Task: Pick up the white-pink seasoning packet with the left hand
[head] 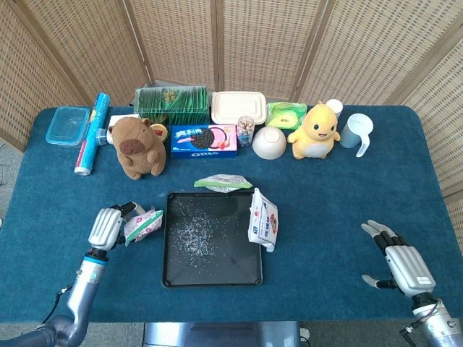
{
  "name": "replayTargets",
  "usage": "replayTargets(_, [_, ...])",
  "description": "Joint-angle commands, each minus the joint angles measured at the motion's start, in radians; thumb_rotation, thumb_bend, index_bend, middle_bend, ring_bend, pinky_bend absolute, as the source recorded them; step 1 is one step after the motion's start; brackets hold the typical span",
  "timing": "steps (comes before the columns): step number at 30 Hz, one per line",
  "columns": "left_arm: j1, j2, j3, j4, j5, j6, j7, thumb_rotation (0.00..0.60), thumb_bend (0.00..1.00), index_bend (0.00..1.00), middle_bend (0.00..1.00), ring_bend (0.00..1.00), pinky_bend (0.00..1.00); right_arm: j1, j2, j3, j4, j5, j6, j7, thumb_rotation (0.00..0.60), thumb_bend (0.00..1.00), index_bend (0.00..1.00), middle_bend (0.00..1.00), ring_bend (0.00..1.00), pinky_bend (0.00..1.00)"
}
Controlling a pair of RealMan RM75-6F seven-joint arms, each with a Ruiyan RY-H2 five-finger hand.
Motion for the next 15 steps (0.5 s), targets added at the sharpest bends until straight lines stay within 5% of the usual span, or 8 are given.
replayTargets(1, [0.0, -0.001, 0.012, 0.007, 0.004, -0.023, -0.005, 0.6, 0.22, 0.59, 0.42, 0.38, 0.3, 0.0, 0.001, 0.001, 0.0, 0.001, 0.0, 0.003, 0.6, 0.01, 0.06, 0.06, 0.08, 0.14])
replayTargets(4, [-0.002, 0.008, 0.023, 0.0, 0.002, -0.056, 0.007, 0.6, 0.1, 0.2, 0.1, 0.11, 0.11, 0.001, 0.003, 0.0, 0.0, -0.001, -0.001, 0.004, 0.6, 0.01, 0.06, 0.06, 0.08, 0.14])
replayTargets(6, [-0.001, 0.025, 0.039, -0.013, 0.023, -0.053, 0.007, 0.595, 0.02, 0.03, 0.01, 0.03, 0.05, 0.001, 0.003, -0.001, -0.001, 0.0, -0.002, 0.0, 0.6, 0.01, 0.06, 0.06, 0.08, 0.14])
replayTargets(11, [0.01, 0.035, 0.056, -0.017, 0.052, -0.026, 0.013, 0.473, 0.0, 0.0, 0.0, 0.0, 0.02, 0.001, 0.001, -0.002, -0.005, 0.001, -0.005, -0.014, 0.6, 0.01, 0.06, 0.06, 0.08, 0.14])
replayTargets(15, [0.019, 0.056, 0.059, -0.05, 0.066, -0.001, 0.005, 0.45, 0.0, 0.0, 0.0, 0.0, 0.02, 0.0, 0.003, -0.003, -0.009, 0.0, -0.004, -0.014, 0.6, 0.01, 0.06, 0.06, 0.08, 0.14])
